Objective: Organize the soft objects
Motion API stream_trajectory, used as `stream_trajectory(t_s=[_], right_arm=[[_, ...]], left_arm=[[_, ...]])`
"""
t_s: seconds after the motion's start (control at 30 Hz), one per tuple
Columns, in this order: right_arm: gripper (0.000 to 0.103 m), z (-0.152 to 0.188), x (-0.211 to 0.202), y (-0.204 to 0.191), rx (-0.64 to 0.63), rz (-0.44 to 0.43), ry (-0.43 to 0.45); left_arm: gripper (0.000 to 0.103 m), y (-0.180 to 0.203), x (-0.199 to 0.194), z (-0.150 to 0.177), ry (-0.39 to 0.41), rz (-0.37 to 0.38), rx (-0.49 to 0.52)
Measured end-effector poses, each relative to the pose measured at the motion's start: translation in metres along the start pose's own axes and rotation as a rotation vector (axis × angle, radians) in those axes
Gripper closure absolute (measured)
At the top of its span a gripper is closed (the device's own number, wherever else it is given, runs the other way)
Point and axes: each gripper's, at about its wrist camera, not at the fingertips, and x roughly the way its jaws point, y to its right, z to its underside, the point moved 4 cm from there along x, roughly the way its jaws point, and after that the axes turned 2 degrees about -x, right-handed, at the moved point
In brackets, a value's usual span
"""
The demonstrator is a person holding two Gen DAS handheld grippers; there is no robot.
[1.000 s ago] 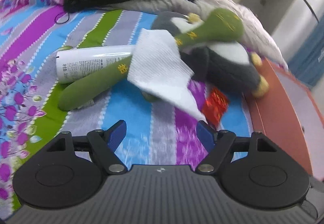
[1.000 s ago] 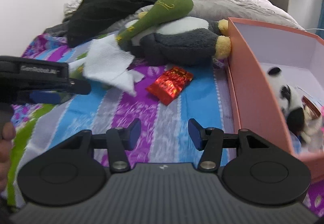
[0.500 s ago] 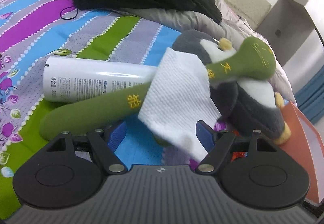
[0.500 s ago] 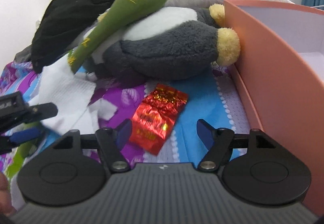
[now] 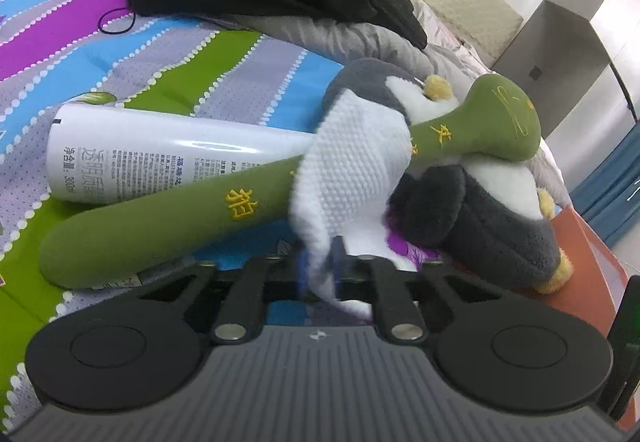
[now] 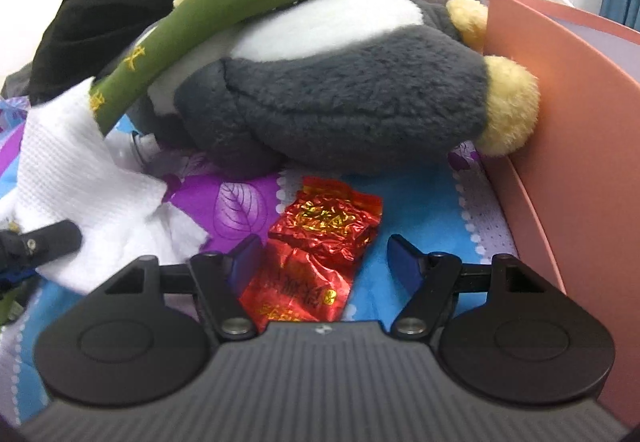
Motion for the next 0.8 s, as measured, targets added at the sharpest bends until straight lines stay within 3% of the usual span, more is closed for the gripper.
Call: stream_trajectory(t_s=[0.07, 0.1, 0.17, 0.33, 0.43, 0.63, 0.8], right_arm=[[0.048, 0.0, -0.002, -0.001, 0.002, 0.0, 0.005], [0.048, 0.001, -0.004, -0.002, -0.001, 0.003, 0.009], [0.062, 0.0, -0.009, -0.002, -0.009, 0.007, 0.02], [0.07, -0.003, -0.026, 0.005, -0.001, -0.013, 0.029], [0.092, -0.002, -0.041, 0.005, 0.001, -0.024, 0.036], [0.095, 0.009, -0.067, 0.009, 0.017, -0.071, 0.027], [0.095, 0.021, -0.092, 0.013, 0.058, -0.138, 0.008]], left_arm=[[0.094, -0.001, -0.003, 0.001, 0.007, 0.015, -0.005], [0.095, -0.001, -0.004, 0.001, 0.008, 0.017, -0.002], [0.095, -0.001, -0.008, 0.003, 0.009, 0.023, -0.003], [0.096, 0.003, -0.024, 0.005, 0.017, 0.036, -0.016], [0.096, 0.007, -0.037, 0.007, 0.018, 0.047, -0.018], [0.096, 0.014, -0.064, 0.017, 0.02, 0.063, -0.012], [0.096, 0.01, -0.085, 0.032, -0.015, 0.074, -0.069]])
